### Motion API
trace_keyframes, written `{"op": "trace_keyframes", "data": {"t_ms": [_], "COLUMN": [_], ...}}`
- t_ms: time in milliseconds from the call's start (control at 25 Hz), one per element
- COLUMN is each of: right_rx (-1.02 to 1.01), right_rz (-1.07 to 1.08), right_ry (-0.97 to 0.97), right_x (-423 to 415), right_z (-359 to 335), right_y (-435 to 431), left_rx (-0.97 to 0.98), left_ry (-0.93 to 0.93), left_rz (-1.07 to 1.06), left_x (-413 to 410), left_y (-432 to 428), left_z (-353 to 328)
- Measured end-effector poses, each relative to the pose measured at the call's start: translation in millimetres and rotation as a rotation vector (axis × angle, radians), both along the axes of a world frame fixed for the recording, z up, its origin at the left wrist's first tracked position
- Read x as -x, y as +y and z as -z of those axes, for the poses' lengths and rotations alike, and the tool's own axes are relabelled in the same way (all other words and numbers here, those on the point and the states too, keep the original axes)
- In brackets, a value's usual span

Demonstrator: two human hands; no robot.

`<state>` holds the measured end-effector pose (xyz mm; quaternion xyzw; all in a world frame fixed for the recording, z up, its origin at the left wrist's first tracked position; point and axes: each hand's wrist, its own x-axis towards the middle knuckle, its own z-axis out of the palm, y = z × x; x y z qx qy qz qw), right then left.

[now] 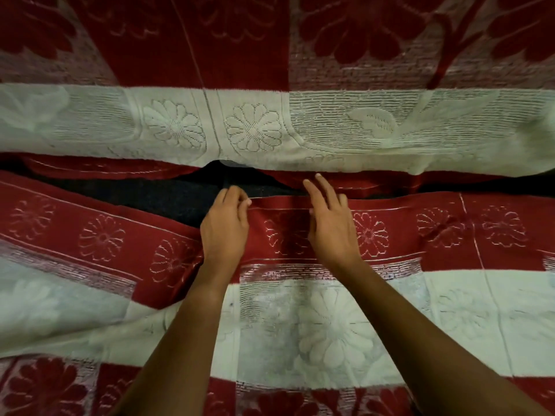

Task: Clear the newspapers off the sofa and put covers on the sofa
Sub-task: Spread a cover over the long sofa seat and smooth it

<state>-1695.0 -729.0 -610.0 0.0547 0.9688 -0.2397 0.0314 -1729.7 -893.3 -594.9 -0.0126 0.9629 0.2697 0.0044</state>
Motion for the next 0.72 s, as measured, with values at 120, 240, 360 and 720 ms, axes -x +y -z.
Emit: {"op": "trace_keyframes", "data": {"t_ms": [120,240,360,720], "right_rx": [-0.076,-0.137,-0.15,0.005], "right_rz": [-0.045,-0.056,-0.036,0.281], "right_ry": [-0.228,-0.374,-0.418,-0.084], "right_x": [21.5,26.9,30.0,35.1], "right_z": [-5.0,-5.8,-4.4,13.6], "right_y": [3.2,12.4,20.2,35.8], "left_rx": [-0.008,-0.006,0.032,-0.035], "left_ry": [-0.045,-0.02,0.017,0.025], "left_rz": [0.036,0.041,-0.008,-0.115], "left_x": [3.8,7.9,11.3,31.5], "left_y": [-1.9,-3.2,-0.9,19.7], "left_z": [5.3,7.3,6.4,7.0]}}
